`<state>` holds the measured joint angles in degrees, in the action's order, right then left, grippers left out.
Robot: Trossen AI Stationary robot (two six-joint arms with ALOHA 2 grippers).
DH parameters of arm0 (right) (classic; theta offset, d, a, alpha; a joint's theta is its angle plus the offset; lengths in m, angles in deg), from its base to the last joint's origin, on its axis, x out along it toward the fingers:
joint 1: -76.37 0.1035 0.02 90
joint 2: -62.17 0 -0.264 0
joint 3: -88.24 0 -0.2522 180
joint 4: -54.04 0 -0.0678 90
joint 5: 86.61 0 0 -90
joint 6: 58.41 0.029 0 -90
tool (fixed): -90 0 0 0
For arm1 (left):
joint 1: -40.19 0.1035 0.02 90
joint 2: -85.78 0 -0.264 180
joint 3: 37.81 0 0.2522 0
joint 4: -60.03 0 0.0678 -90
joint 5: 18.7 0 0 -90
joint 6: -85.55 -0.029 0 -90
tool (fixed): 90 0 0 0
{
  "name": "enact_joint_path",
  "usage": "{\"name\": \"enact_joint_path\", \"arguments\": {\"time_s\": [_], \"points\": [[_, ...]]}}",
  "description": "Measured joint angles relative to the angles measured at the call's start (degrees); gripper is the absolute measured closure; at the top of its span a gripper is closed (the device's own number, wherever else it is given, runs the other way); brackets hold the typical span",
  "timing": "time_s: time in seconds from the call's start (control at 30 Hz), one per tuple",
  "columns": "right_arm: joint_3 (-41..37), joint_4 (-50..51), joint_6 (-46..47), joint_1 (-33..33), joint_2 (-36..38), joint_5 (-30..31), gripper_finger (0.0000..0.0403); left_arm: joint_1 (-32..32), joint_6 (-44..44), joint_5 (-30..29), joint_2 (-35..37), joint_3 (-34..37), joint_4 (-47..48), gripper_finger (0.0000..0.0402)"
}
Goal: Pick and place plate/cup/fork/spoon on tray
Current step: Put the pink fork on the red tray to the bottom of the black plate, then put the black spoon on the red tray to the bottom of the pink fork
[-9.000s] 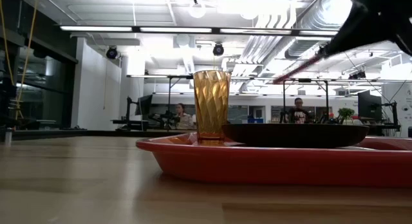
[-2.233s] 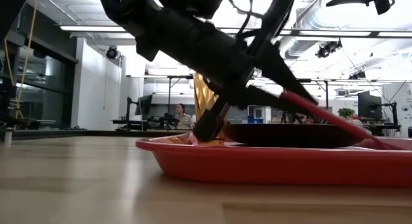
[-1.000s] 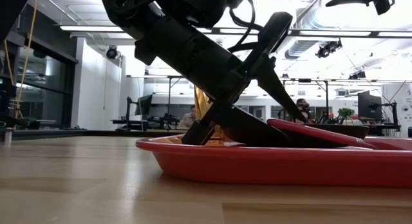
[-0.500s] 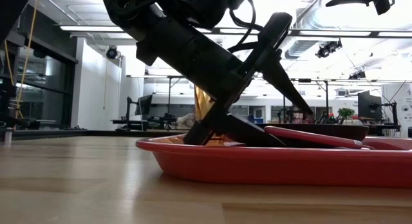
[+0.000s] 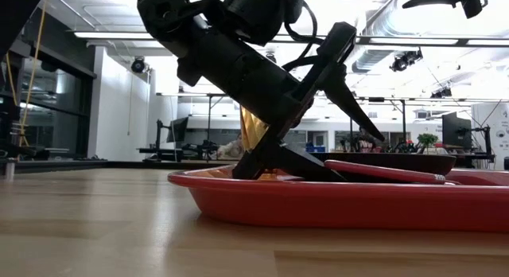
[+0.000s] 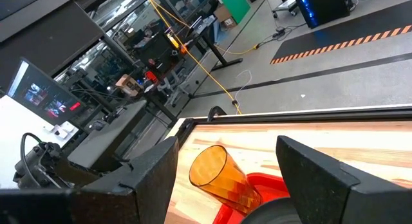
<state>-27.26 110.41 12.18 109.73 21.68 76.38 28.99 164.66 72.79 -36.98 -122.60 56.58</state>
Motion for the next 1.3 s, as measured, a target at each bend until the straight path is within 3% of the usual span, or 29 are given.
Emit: {"name": "enact_joint_path", "arguments": {"time_s": [0.5,0.8,1.3], "points": [[0.0,0.0,0.0,0.0,0.0,0.0,0.0148,-0.5,-1.4,-2.2,0.3,-0.1,4.5,0.0163],[0.0,0.0,0.1,0.0,0.0,0.0,0.0148,-0.3,-4.2,-5.6,2.3,-0.1,12.0,0.0163],[0.0,0.0,0.1,0.0,0.0,0.0,0.0148,-0.8,-3.3,-7.5,2.0,0.0,9.3,0.0163]]}}
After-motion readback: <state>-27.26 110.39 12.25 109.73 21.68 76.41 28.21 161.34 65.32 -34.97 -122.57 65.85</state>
